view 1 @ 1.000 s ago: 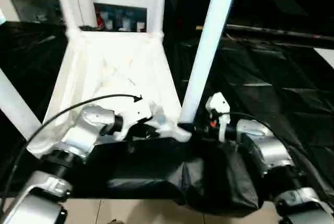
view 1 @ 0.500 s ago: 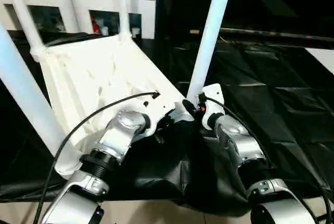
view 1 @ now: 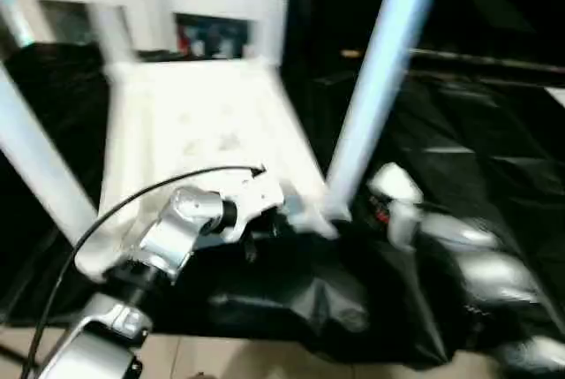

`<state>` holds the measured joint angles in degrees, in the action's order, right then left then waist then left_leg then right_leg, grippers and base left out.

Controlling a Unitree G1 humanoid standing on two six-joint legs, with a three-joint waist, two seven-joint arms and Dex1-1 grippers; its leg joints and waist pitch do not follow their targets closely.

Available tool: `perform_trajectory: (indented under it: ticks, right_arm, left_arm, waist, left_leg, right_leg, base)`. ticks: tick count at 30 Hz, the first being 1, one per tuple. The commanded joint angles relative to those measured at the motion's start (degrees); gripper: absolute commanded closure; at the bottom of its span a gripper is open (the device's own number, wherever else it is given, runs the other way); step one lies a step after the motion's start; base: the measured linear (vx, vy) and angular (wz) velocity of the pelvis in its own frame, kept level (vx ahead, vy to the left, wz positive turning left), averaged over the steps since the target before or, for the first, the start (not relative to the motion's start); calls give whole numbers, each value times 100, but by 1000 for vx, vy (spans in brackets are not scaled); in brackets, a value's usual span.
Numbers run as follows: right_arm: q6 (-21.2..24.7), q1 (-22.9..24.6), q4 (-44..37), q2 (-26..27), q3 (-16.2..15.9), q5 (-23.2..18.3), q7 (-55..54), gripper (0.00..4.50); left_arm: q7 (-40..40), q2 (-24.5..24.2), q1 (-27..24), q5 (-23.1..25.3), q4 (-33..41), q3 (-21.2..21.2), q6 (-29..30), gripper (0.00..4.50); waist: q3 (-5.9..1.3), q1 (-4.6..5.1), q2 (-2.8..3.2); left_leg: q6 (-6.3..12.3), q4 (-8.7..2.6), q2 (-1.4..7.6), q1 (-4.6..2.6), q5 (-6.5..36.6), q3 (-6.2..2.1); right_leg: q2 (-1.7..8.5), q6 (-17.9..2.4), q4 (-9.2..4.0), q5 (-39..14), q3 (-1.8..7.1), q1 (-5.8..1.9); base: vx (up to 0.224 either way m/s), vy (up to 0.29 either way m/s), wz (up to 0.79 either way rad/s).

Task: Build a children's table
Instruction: Rotate leg to tighten

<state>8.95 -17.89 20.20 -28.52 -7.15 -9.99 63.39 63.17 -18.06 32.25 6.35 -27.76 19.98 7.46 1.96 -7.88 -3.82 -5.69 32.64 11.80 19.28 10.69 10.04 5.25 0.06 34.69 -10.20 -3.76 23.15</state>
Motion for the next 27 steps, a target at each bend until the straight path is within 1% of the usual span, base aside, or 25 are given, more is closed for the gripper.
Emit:
perform_trajectory:
  ticks: [1, 2, 3, 4, 5, 8, 9, 11, 12, 13, 15, 17, 18, 21, 22, 23, 26, 27]
  right_arm:
    - [129, 93, -185, -190, 18, -101, 433, 144]
    - [190, 158, -235, -362, 57, -149, 565, 144]
    - [354, 262, -331, -645, 168, -282, 727, 144]
    - [390, 290, -345, -725, 230, -315, 738, 144]
    - [426, 314, -377, -774, 268, -339, 749, 144]
    - [432, 332, -326, -870, 410, -367, 628, 144]
    - [415, 329, -289, -895, 491, -382, 570, 144]
    - [402, 306, -212, -904, 628, -423, 482, 144]
    - [392, 304, -208, -910, 672, -442, 446, 144]
    - [389, 304, -208, -911, 681, -446, 439, 144]
    - [370, 232, -178, -825, 820, -481, 121, 144]
    - [359, 159, -147, -701, 891, -419, -222, 144]
    - [324, 118, -123, -577, 921, -367, -447, 144]
    - [289, 88, -116, -409, 937, -354, -625, 144]
    - [277, 80, -118, -370, 935, -348, -662, 144]
    - [266, 75, -119, -344, 932, -344, -686, 144]
    - [212, 60, -139, -209, 945, -349, -889, 144]
    - [206, 61, -150, -184, 946, -351, -936, 144]
  left_arm:
    - [161, 9, 61, -67, -200, 124, -198, 450]
    - [322, -50, 81, -103, -213, 140, -219, 450]
    - [633, -161, 94, -196, -164, 174, -219, 450]
    - [710, -191, 99, -221, -146, 180, -219, 450]
    - [755, -204, 104, -232, -150, 176, -240, 450]
    - [885, -270, 141, -211, -213, 201, -345, 450]
    - [935, -292, 149, -209, -239, 205, -389, 450]
    - [1079, -334, 143, -243, -242, 217, -416, 450]
    - [1119, -352, 139, -248, -241, 223, -432, 450]
    - [1128, -356, 139, -248, -241, 224, -435, 450]
    - [1259, -441, 88, -294, -142, 240, -383, 450]
    - [1371, -503, 39, -345, -41, 247, -329, 450]
    - [1481, -552, -16, -399, 76, 252, -287, 450]
    - [1688, -683, -134, -462, 320, 289, -198, 450]
    - [1753, -731, -164, -469, 377, 307, -182, 450]
    - [1798, -763, -183, -473, 414, 320, -173, 450]
    - [1910, -880, -273, -509, 546, 314, -164, 450]
    - [1924, -902, -291, -520, 580, 313, -161, 450]
  waist:
    - [-238, 47, -20]
    - [-245, 45, -24]
    - [-250, 28, 1]
    - [-250, 24, -14]
    - [-247, 26, -3]
    - [-259, 25, -10]
    - [-262, 27, 2]
    - [-273, 23, -12]
    - [-275, 18, 5]
    - [-274, 19, 7]
    - [-278, 14, 9]
    - [-285, 13, 7]
    - [-282, 19, 8]
    - [-276, 24, 20]
    - [-287, 21, 30]
    - [-279, 28, 34]
    - [-269, 20, 50]
    - [-266, 24, 37]
  left_leg:
    - [396, -387, 133, 45, 1539, 7]
    - [391, -392, 127, 63, 1532, -2]
    - [359, -379, 136, 43, 1516, -7]
    - [367, -383, 137, 44, 1504, -2]
    - [348, -383, 133, 59, 1458, -7]
    - [334, -360, 130, 58, 1326, 1]
    - [336, -357, 133, 57, 1292, 3]
    - [340, -345, 134, 56, 1188, 6]
    - [354, -340, 135, 56, 1118, 10]
    - [358, -341, 137, 57, 1103, 10]
    - [346, -337, 140, 46, 1029, 14]
    - [329, -331, 133, 52, 953, 17]
    - [305, -333, 132, 58, 947, 17]
    - [259, -345, 135, 55, 1030, 16]
    - [245, -347, 147, 47, 1017, 12]
    - [249, -348, 138, 46, 1033, 19]
    - [200, -362, 143, 40, 1110, 15]
    - [187, -364, 141, 47, 1125, 16]
  right_leg:
    - [252, -975, -456, -1556, 240, -247]
    - [254, -948, -462, -1647, 226, -266]
    - [266, -909, -476, -1729, 231, -256]
    - [262, -912, -481, -1721, 232, -265]
    - [269, -929, -470, -1727, 232, -272]
    - [266, -980, -454, -1579, 223, -269]
    - [270, -1009, -446, -1507, 220, -270]
    - [269, -1054, -425, -1362, 218, -277]
    - [264, -1105, -412, -1226, 217, -275]
    - [264, -1127, -409, -1178, 216, -277]
    - [260, -1187, -389, -1019, 214, -276]
    - [255, -1233, -365, -879, 209, -287]
    - [263, -1234, -356, -882, 212, -286]
    - [267, -1220, -368, -991, 209, -287]
    - [277, -1229, -355, -953, 213, -287]
    - [257, -1231, -358, -932, 211, -275]
    - [260, -1210, -361, -991, 214, -278]
    - [262, -1192, -365, -1023, 215, -280]
  base:
    - [0, 0, 0]
    - [0, 0, 0]
    - [0, 0, 0]
    - [0, 0, 0]
    - [0, 0, 0]
    - [0, 0, 0]
    - [0, 0, 0]
    - [0, 0, 0]
    - [0, 0, 0]
    - [0, 0, 0]
    - [0, 0, 0]
    - [0, 0, 0]
    - [0, 0, 0]
    - [0, 0, 0]
    - [0, 0, 0]
    - [0, 0, 0]
    - [0, 0, 0]
    - [0, 0, 0]
